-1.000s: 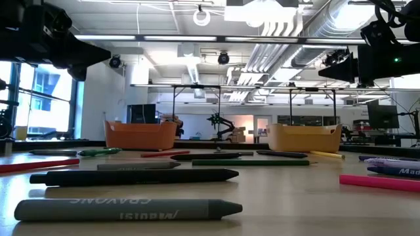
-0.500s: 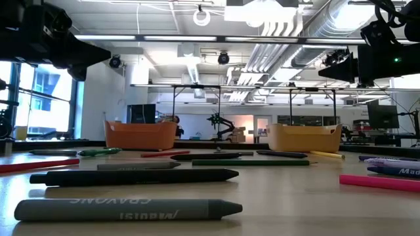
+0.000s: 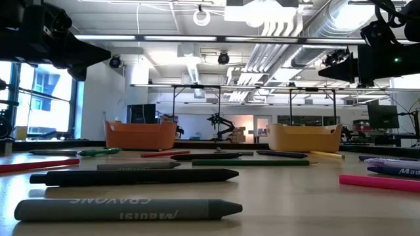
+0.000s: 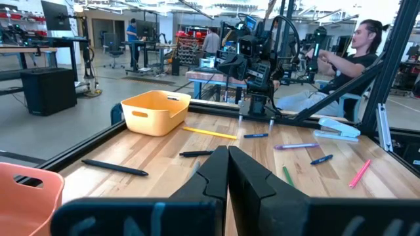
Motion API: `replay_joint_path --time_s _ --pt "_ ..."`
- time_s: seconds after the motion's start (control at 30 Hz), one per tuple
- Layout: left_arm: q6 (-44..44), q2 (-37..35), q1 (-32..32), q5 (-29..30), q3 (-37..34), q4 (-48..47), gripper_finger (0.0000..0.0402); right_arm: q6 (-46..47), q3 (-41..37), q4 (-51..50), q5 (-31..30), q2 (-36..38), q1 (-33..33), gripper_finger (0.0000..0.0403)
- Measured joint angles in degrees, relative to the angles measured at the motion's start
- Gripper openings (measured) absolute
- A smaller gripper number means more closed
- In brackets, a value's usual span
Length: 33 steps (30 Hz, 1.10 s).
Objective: Sort crayons/erasers/pens/pencils in bins
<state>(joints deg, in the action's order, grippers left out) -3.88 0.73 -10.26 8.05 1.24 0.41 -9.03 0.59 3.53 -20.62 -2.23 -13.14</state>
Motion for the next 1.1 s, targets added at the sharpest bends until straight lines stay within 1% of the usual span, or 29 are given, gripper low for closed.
replay_joint_path --time_s 0.27,0.43,0.77,0.9,1.0,1.1 --pt "-0.01 0.02 0.02 0.01 0.01 0.02 0.0000 -0.01 0.01 0.14 -0.01 0.01 0.00 0.0000" --pt "0.00 0.01 0.01 0.00 0.01 0.01 0.0000 0.02 -0.01 1.96 -0.03 -0.01 0.01 0.0000" --pt "0.00 0.02 0.02 0.00 0.00 0.00 0.0000 6.61 0.01 11.59 0.26 -0.01 0.01 0.0000" --pt "-0.01 0.02 0.02 0.01 0.02 0.00 0.0000 6.18 -0.01 15.97 0.51 -0.01 0.01 0.0000" --pt "-0.01 0.01 0.02 0.00 0.02 0.02 0.0000 4.85 0.02 18.81 3.96 -0.01 0.01 0.0000" --pt "0.00 0.01 0.01 0.01 0.02 0.01 0.0000 5.06 1.01 19.08 7.19 -0.01 0.03 0.0000"
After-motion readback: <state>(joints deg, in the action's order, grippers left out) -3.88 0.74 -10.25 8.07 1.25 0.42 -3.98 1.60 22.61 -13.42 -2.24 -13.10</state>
